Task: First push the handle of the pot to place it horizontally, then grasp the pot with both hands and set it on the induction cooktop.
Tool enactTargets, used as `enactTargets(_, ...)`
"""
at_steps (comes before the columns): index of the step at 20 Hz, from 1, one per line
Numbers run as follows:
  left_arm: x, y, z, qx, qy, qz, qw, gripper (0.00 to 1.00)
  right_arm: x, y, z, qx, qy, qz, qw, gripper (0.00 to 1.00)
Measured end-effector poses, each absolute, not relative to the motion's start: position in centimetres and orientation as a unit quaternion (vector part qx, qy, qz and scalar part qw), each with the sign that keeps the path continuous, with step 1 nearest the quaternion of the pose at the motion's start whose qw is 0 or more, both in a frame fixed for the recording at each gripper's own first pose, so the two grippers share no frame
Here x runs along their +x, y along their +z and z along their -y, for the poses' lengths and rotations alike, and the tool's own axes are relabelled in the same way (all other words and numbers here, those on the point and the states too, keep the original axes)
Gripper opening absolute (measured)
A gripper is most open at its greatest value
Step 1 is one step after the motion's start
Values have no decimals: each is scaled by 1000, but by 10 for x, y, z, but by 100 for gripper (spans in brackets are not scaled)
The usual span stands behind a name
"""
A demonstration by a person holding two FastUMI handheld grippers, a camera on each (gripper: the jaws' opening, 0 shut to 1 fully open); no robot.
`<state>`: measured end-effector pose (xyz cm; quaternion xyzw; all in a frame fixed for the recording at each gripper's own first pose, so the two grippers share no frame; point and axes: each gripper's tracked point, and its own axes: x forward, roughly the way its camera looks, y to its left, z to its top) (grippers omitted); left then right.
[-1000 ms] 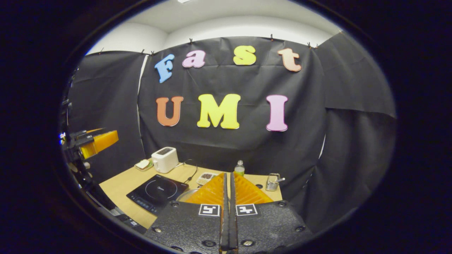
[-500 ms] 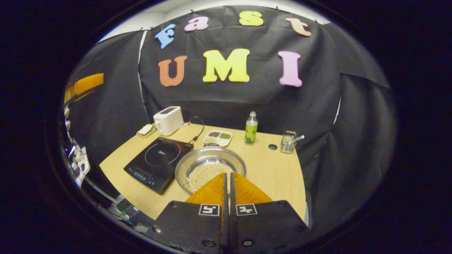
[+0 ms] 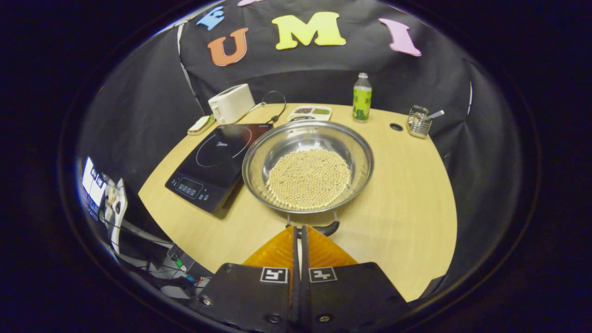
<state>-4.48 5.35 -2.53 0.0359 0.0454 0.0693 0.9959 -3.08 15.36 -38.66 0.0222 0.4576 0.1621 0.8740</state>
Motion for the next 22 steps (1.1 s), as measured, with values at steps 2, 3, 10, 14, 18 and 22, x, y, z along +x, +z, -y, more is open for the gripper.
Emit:
enactTargets(2, -50, -27, -57, 41, 77, -49, 995, 95, -30, -398, -169, 17, 173, -467, 867, 1)
enactTargets(3, -53, -28, -58, 43, 80, -52, 994, 95, -29, -403, -176, 15, 178, -473, 863, 4)
enactTargets(10, -73, -35, -74, 49, 106, -72, 991, 96, -7, -437, -206, 21, 169, -509, 844, 4)
enactTargets(14, -77, -37, -84, 45, 122, -77, 989, 96, -1, -443, -205, 28, 163, -520, 838, 0)
enactTargets(18, -75, -34, -84, 44, 125, -75, 988, 96, 0, -444, -194, 29, 158, -521, 838, 1)
enactTargets(22, -71, -35, -75, 43, 119, -73, 989, 96, 5, -444, -170, 37, 144, -522, 840, 1)
